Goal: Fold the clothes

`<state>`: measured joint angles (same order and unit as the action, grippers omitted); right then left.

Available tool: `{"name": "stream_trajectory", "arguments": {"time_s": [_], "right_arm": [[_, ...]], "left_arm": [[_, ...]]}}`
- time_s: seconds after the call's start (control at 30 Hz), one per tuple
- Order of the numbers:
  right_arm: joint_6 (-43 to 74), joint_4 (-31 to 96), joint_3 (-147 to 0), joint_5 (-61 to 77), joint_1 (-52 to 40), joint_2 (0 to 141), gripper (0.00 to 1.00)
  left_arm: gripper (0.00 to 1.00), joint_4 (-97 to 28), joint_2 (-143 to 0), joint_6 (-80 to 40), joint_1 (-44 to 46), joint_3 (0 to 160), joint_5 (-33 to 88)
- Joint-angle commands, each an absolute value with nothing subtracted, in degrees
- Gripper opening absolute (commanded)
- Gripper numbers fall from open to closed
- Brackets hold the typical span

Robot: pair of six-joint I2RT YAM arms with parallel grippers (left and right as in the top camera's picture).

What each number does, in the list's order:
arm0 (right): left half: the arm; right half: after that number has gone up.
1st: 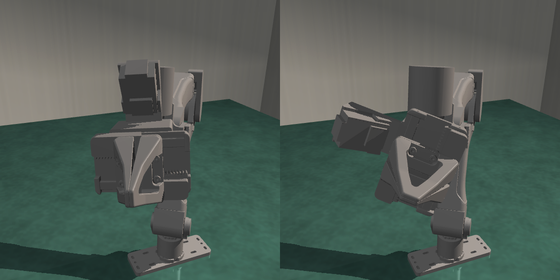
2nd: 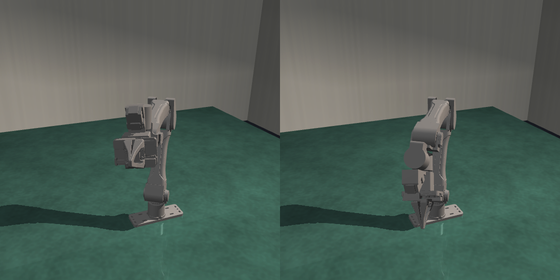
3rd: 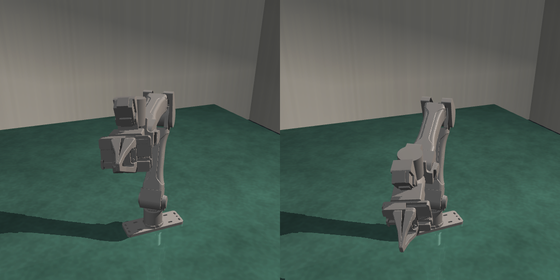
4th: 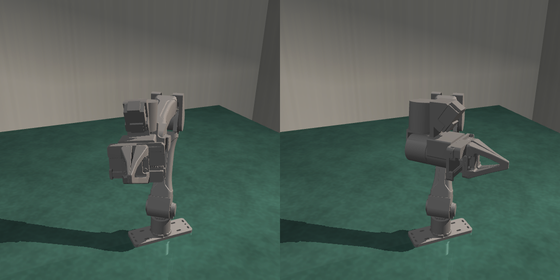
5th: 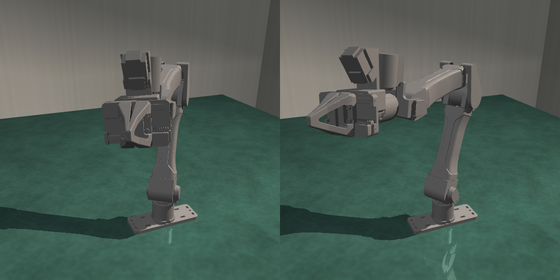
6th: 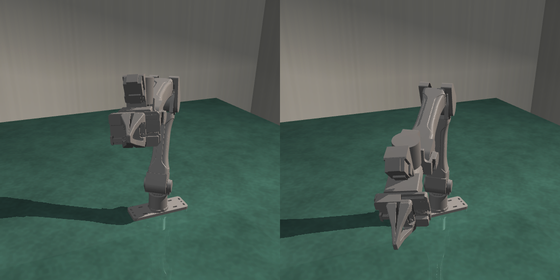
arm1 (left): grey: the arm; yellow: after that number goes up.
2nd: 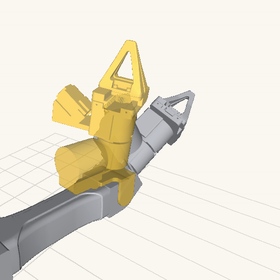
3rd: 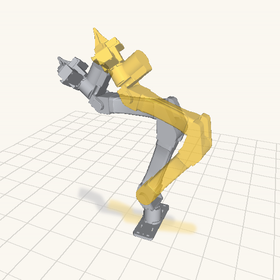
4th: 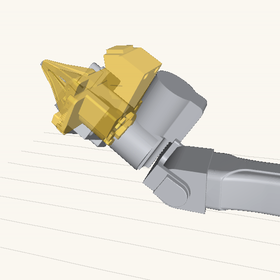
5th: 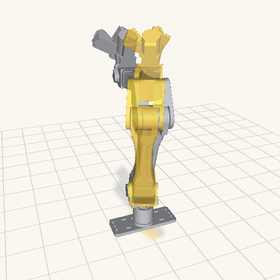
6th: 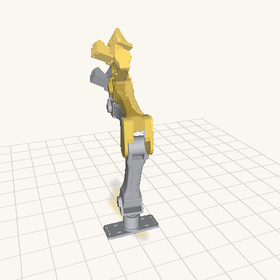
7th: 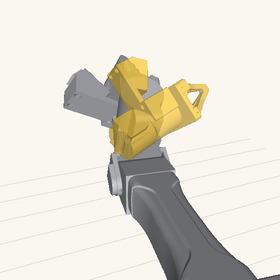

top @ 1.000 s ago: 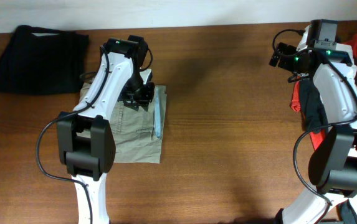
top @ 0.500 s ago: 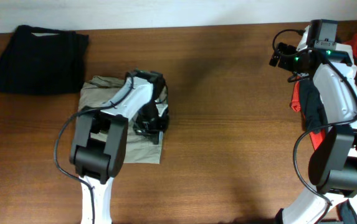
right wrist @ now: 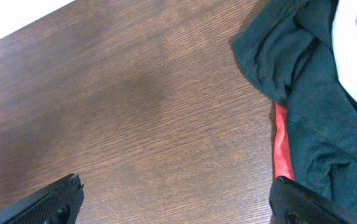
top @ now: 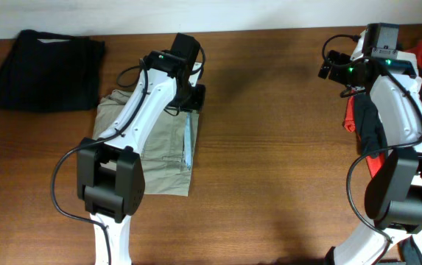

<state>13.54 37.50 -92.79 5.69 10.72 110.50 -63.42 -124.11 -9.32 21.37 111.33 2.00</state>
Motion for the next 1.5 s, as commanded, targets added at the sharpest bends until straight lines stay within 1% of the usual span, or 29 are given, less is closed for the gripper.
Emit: {"name": "stream_trajectory", "arguments": {"time_s": [0.0,0.13,0.27,0.47,0.53,0.57,0.6,0.63,0.67,0.7,0.77,0.8,0.87,0.93,1.03,1.07,1.23,1.47], "right_arm": [[14.0,37.5,-93.2,5.8,10.5,109.2,0.99],[14.0,37.5,-93.2,5.8,10.5,109.2,0.99],[14.0,37.5,-93.2,5.8,10.5,109.2,0.99],[14.0,37.5,-93.2,5.8,10.5,109.2,0.99],[14.0,37.5,-93.2,5.8,10.5,109.2,0.99],[14.0,37.5,-93.2,5.8,10.5,109.2,0.99],[14.0,37.5,-93.2,5.8,10.5,109.2,0.99],[14.0,37.5,-93.2,5.8,10.5,109.2,0.99],[14.0,37.5,-93.2,5.8,10.5,109.2,0.99],[14.0,37.5,-93.2,5.8,10.5,109.2,0.99],[14.0,37.5,-93.2,5.8,10.5,109.2,0.99],[14.0,37.5,-93.2,5.8,10.5,109.2,0.99],[14.0,37.5,-93.2,5.8,10.5,109.2,0.99],[14.0,37.5,-93.2,5.8,10.5,109.2,0.99],[14.0,37.5,-93.2,5.8,10.5,109.2,0.99],[14.0,37.5,-93.2,5.8,10.5,109.2,0.99],[14.0,37.5,-93.2,5.8,10.5,109.2,0.99],[14.0,37.5,-93.2,5.8,10.5,109.2,0.99]], "left_arm": [[0.01,-61.8,-123.8,-13.3,20.8,111.5,-5.0],[0.01,-60.9,-128.7,-13.9,20.8,111.5,-4.9],[0.01,-59.6,-134.0,-13.9,20.8,111.5,-2.3],[0.01,-58.7,-134.3,-13.6,20.8,112.5,-2.3],[0.01,-60.8,-134.3,-13.6,21.0,115.8,-2.3],[0.01,-64.1,-134.3,-13.6,21.0,119.6,-2.3],[0.01,-70.0,-134.3,-13.6,20.6,125.9,-2.7],[0.17,-74.0,-134.3,-12.6,20.1,129.9,-3.1],[0.81,-78.8,-134.3,-8.3,18.9,134.5,-3.7],[0.99,-81.6,-134.3,-7.7,17.9,136.7,-5.8],[0.99,-87.0,-134.3,-7.6,13.3,139.0,-16.2],[0.99,-88.6,-134.3,-7.6,11.6,139.0,-19.3],[0.99,-90.6,-134.3,-7.6,5.4,139.0,-19.0],[0.99,-90.7,-134.3,-5.8,-2.2,139.0,-11.8],[0.99,-90.9,-134.4,10.2,-13.2,138.5,15.2],[0.99,-91.9,-134.4,13.0,-14.9,137.6,19.9],[0.99,-90.0,-134.4,14.1,-19.7,124.5,18.2],[0.99,-79.0,-134.4,16.4,-21.0,105.8,18.4]]}}
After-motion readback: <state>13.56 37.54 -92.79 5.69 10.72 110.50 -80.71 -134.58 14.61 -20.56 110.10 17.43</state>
